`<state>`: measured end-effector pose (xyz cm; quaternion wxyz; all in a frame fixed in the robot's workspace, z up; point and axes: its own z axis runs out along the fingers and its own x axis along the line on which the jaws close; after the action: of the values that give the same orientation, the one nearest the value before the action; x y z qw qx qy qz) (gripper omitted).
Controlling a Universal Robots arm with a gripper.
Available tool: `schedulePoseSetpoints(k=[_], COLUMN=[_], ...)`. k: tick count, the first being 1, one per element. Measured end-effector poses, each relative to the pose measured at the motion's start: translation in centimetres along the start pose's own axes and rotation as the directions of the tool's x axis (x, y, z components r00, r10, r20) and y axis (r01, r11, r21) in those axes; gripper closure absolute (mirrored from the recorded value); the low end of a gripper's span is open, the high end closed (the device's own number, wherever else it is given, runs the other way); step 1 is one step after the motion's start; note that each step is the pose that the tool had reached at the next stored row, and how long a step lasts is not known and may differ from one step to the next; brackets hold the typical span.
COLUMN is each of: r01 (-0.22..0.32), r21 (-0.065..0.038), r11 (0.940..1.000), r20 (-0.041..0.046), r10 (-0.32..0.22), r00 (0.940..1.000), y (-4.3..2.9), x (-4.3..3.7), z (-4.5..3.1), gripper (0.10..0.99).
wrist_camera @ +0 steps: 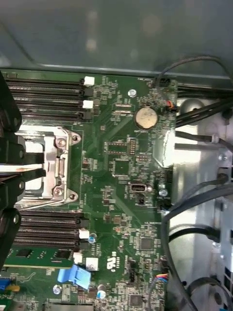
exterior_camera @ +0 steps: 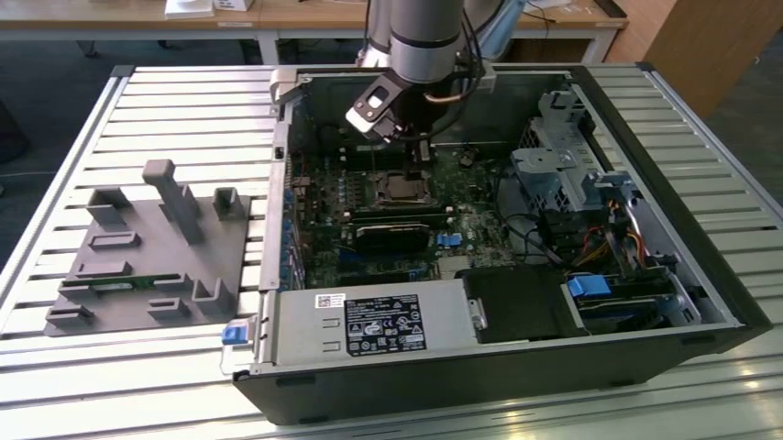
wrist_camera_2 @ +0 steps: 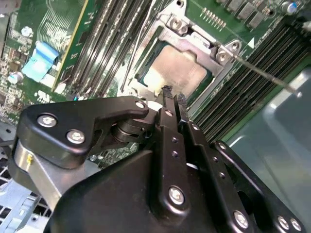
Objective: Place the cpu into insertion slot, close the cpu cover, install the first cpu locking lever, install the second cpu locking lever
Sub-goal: 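Close the cpu cover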
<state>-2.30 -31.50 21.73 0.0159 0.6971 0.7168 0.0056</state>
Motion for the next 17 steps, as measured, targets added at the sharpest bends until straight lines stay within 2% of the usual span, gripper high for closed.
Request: schedulePoseSetpoints(k=[10,12,17], r01=[0.0,0.0,0.0], r21=[0.0,0.0,0.0], r11=[1.0,1.0,1.0], r20=[0.0,-0.0001,0.0], r10=[0.0,0.0,0.0], r00=[1.0,1.0,1.0], y=[-1.37,-1.93,-2.62], x=[0.05,0.06,0.09], z=[0.32,0.44,0.73], gripper=[0.91,0.91,0.91])
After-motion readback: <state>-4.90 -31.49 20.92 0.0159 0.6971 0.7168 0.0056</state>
